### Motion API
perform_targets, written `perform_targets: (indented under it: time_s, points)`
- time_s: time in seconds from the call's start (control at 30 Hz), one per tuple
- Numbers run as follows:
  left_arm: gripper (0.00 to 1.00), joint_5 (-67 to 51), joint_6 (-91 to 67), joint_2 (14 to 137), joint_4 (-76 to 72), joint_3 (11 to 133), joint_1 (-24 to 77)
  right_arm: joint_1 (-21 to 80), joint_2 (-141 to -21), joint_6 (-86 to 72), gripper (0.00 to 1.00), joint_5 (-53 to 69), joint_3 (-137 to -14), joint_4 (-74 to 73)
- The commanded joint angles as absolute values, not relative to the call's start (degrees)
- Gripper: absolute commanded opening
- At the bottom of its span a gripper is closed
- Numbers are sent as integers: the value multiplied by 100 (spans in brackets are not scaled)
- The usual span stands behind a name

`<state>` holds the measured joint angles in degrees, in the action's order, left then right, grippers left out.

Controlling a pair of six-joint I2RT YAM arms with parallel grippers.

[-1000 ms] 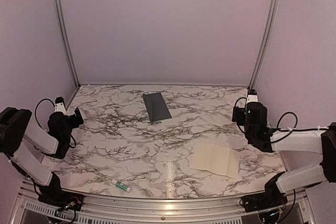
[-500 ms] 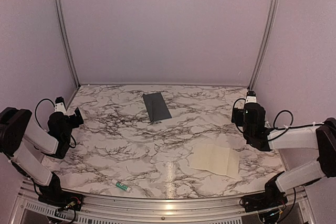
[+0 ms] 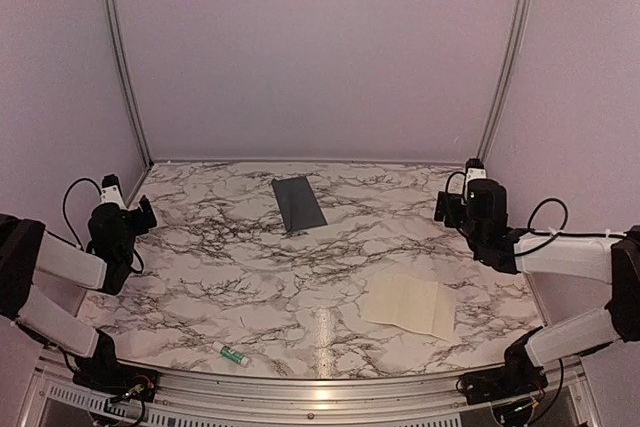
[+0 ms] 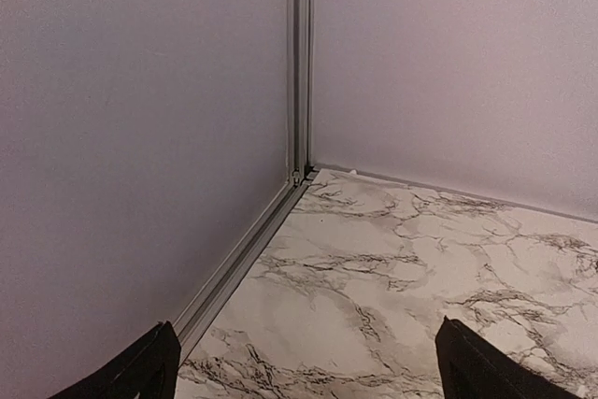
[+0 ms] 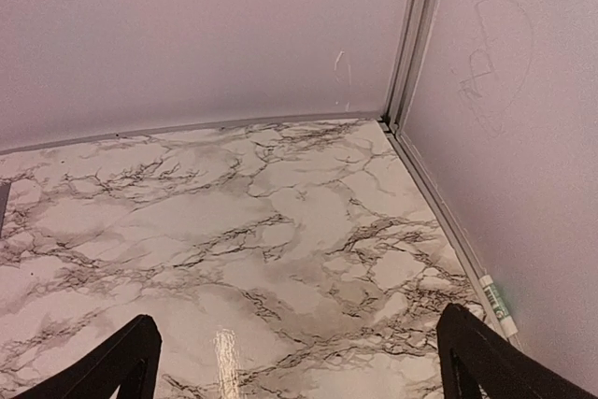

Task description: Place the letter into the envelope and seal it

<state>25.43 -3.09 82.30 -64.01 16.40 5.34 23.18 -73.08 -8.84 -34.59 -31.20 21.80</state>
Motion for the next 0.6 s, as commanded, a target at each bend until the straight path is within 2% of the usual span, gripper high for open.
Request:
perform_targets:
  time_s: [0.0,0.2,0.33,0.57]
  points:
    - [99,2937,-288,7429,-5574,1796,689,2337,-7177,-1184,99,-2526,-3749,1225]
    - [99,2378,-1544,6184,-3340,2470,699,2817,-7074,-1648,98,-2270,-4246,-74]
    - [99,911,-3001,5734,-3180,2409,474,3330,-7202,-2398,98,-2020,-4470,-964]
    - [99,-1746,-2800,6013,-3070,2833,700,4254,-7114,-3182,99,-1629,-4093,-1458]
